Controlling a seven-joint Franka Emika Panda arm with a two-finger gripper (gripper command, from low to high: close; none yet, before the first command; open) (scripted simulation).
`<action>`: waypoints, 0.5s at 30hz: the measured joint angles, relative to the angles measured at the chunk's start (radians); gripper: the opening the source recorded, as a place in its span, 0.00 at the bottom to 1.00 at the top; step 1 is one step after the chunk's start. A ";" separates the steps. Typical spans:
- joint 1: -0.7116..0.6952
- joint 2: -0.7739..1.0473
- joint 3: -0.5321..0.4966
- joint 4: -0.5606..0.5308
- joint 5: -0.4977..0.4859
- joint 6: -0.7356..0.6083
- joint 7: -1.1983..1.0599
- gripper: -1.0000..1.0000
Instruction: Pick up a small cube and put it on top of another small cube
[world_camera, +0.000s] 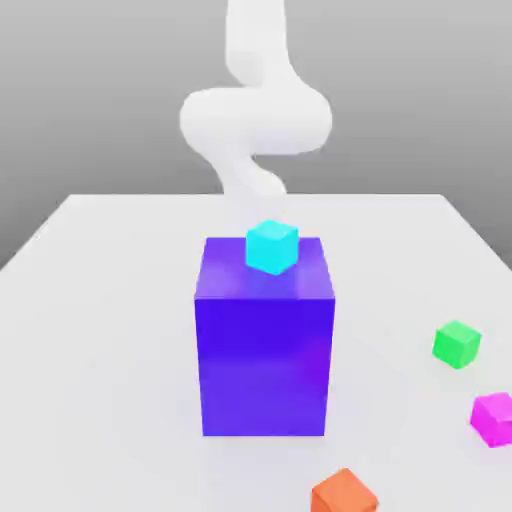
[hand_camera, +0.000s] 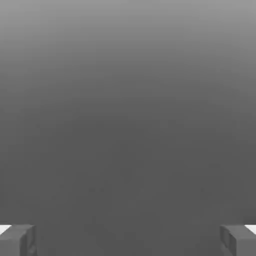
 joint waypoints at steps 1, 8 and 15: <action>0.034 0.040 -0.008 -0.004 0.012 0.014 -0.048 0.50; 0.233 0.298 -0.036 -0.029 0.091 0.103 -0.363 0.50; 0.366 0.553 0.007 -0.054 0.148 0.192 -0.659 0.50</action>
